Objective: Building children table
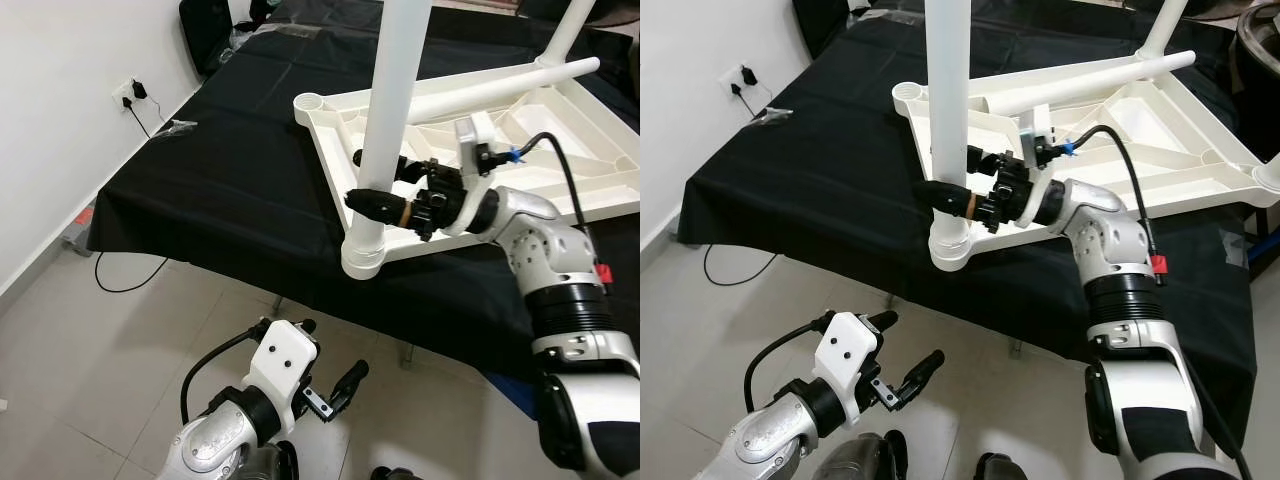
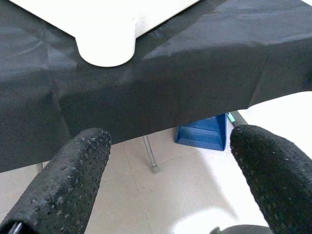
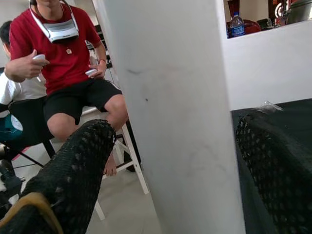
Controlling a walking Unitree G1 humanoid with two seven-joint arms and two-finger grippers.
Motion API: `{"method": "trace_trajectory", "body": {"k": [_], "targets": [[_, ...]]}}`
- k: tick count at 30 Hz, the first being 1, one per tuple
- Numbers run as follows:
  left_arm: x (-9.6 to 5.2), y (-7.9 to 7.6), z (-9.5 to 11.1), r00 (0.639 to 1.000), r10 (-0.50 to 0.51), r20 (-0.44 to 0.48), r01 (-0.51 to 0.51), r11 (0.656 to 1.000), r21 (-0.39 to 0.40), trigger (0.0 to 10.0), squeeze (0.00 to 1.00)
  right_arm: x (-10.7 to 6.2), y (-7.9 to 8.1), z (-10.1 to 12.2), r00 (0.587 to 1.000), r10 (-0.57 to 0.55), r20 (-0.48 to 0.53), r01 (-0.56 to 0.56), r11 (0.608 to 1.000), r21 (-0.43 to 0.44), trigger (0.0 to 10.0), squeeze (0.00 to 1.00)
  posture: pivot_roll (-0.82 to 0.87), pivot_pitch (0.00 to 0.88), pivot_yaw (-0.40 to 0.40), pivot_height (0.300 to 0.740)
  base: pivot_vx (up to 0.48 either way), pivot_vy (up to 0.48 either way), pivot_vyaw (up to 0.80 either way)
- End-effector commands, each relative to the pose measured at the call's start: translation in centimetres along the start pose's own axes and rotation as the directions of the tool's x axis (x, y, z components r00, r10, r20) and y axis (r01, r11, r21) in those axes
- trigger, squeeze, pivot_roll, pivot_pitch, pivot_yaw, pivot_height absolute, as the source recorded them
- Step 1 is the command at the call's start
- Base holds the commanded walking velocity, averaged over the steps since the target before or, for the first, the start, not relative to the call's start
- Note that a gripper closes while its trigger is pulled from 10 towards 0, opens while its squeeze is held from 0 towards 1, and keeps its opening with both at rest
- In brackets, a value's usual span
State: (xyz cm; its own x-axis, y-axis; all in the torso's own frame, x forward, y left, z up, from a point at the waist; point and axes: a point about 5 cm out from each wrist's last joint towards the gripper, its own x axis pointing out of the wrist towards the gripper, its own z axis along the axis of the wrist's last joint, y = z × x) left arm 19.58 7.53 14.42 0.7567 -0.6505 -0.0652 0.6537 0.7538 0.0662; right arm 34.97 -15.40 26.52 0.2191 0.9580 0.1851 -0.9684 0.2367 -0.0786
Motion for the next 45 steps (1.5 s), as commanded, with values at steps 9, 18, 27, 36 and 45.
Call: {"method": "trace_trajectory", "body": {"k": [9,18,27,36,45], "targets": [[-0.3,-0.3,-0.2,1.000,-0.006,-0.020,0.005,1.000,-0.009,10.0,0.00,1.0,0.1,1.1,1.000,0.001,-0.013,-0.002,0.996,-0.092,10.0,0.00,0.20,0.255,-0.017,0.740,0.000,0.000,0.00],[-0.2,-0.3,-0.2,1.000,-0.006,-0.020,0.006,1.000,-0.009,10.0,0.00,0.6,0.0,1.4,0.999,0.002,-0.044,-0.007,0.993,-0.118,10.0,0.00,0.20,0.259,-0.020,0.740,0.000,0.000,0.00],[-0.2,-0.3,-0.2,1.000,-0.006,-0.023,0.006,1.000,-0.010,10.0,0.00,0.2,0.1,1.7,0.995,0.019,-0.095,-0.034,0.987,-0.159,10.0,0.00,0.20,0.260,-0.019,0.740,0.000,0.000,0.00],[-0.2,-0.2,-0.2,1.000,-0.005,-0.025,0.005,1.000,-0.011,10.0,0.00,0.5,0.2,1.8,0.995,0.022,-0.101,-0.038,0.986,-0.164,10.0,0.00,0.20,0.263,-0.017,0.740,0.000,0.000,0.00],[-0.2,-0.3,-0.2,1.000,-0.005,-0.027,0.004,1.000,-0.012,10.0,0.00,0.8,0.0,1.8,0.993,0.011,-0.120,-0.033,0.983,-0.182,10.0,0.00,0.20,0.266,-0.018,0.740,0.000,0.000,0.00]]}}
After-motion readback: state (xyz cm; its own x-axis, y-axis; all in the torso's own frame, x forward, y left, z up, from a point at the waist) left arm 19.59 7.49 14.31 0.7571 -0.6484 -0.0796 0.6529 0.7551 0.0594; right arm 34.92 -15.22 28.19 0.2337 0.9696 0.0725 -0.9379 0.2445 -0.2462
